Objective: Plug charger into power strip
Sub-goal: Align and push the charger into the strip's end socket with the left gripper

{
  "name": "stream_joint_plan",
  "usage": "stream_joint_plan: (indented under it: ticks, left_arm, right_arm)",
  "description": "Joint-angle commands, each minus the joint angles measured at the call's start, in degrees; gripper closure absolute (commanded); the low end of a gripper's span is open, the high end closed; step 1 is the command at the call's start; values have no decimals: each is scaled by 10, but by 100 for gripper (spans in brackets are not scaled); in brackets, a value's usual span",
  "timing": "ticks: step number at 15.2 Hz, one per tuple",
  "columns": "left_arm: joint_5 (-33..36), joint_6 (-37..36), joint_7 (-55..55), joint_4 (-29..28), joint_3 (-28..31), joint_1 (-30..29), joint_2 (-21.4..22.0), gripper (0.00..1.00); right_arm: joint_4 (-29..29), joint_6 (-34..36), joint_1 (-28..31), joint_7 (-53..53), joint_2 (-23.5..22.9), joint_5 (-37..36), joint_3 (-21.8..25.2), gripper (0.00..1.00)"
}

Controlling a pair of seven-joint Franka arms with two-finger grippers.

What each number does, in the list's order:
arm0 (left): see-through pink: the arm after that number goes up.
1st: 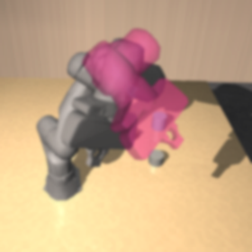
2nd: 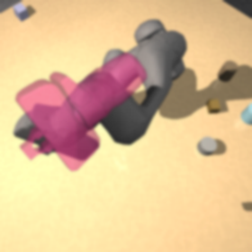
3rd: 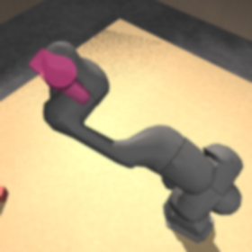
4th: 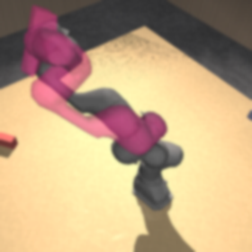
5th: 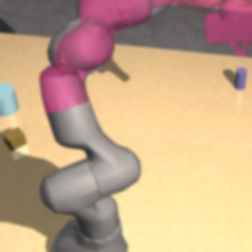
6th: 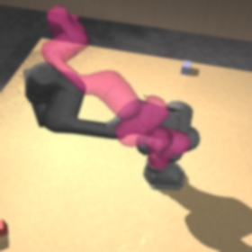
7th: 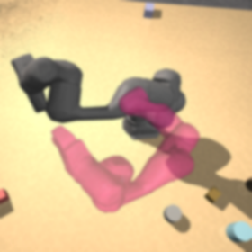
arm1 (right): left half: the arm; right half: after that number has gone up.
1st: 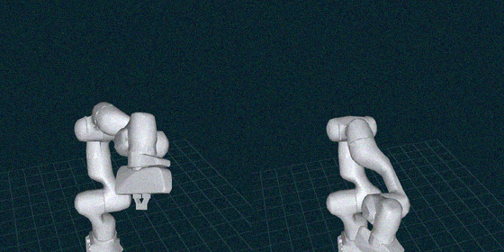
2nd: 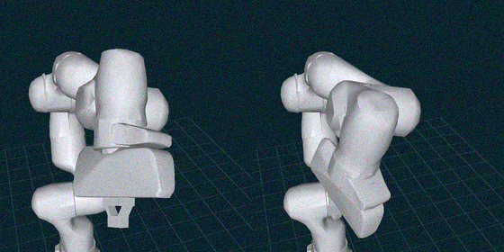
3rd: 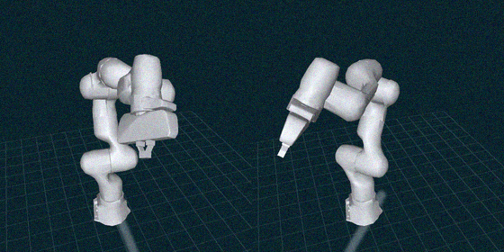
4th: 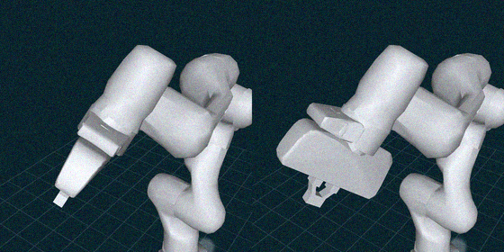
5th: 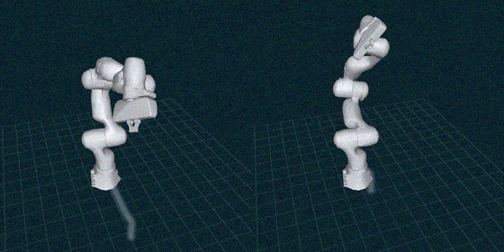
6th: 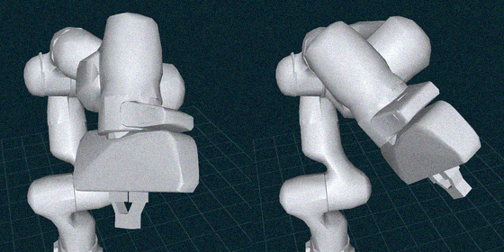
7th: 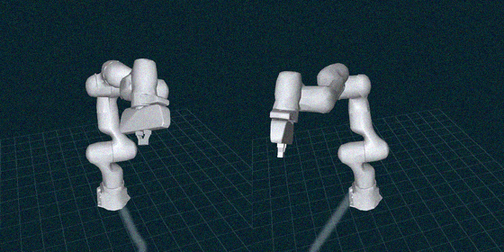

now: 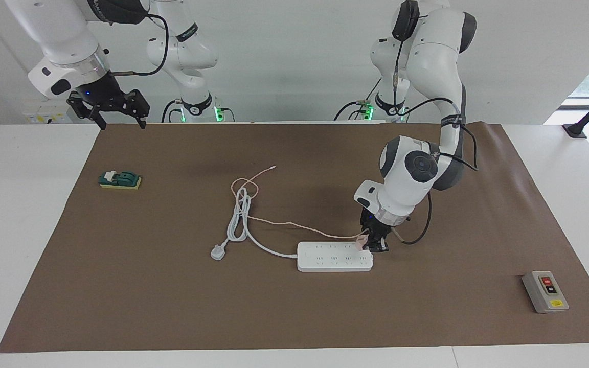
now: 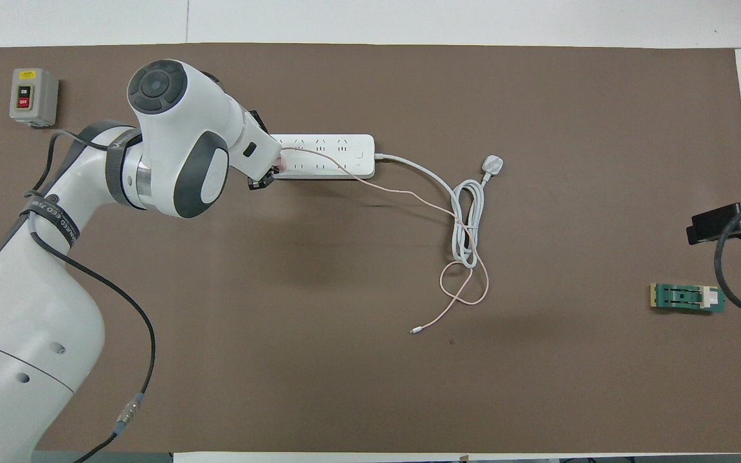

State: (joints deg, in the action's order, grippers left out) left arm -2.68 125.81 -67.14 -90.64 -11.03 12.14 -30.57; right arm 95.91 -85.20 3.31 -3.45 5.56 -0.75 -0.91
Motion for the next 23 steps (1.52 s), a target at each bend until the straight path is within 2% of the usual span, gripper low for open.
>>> stream_joint_plan:
  ticks: [1,5,8,11,18,20,23]
  left_arm:
    - [7,58,-46,-24,-7,-22,-7,100]
    - [17,71,-73,-28,-7,-20,-7,100]
    - [76,71,-77,-24,-32,-31,-13,100]
    - [73,68,-67,-25,-38,-35,-12,100]
    - [65,57,21,-26,-39,-35,-18,100]
    - [65,33,80,-24,-39,-34,-17,100]
    - [82,31,90,-26,-39,-26,-19,100]
  right_arm:
    - [9,6,0,9,13,-8,-3,0]
    - [9,7,4,9,14,-8,-3,0]
    - [9,7,4,9,13,-8,-3,0]
    - [9,7,4,9,14,-8,-3,0]
    - [9,7,5,9,13,-8,-3,0]
    - [9,7,5,9,14,-8,-3,0]
    - [9,7,5,8,13,-8,-3,0]
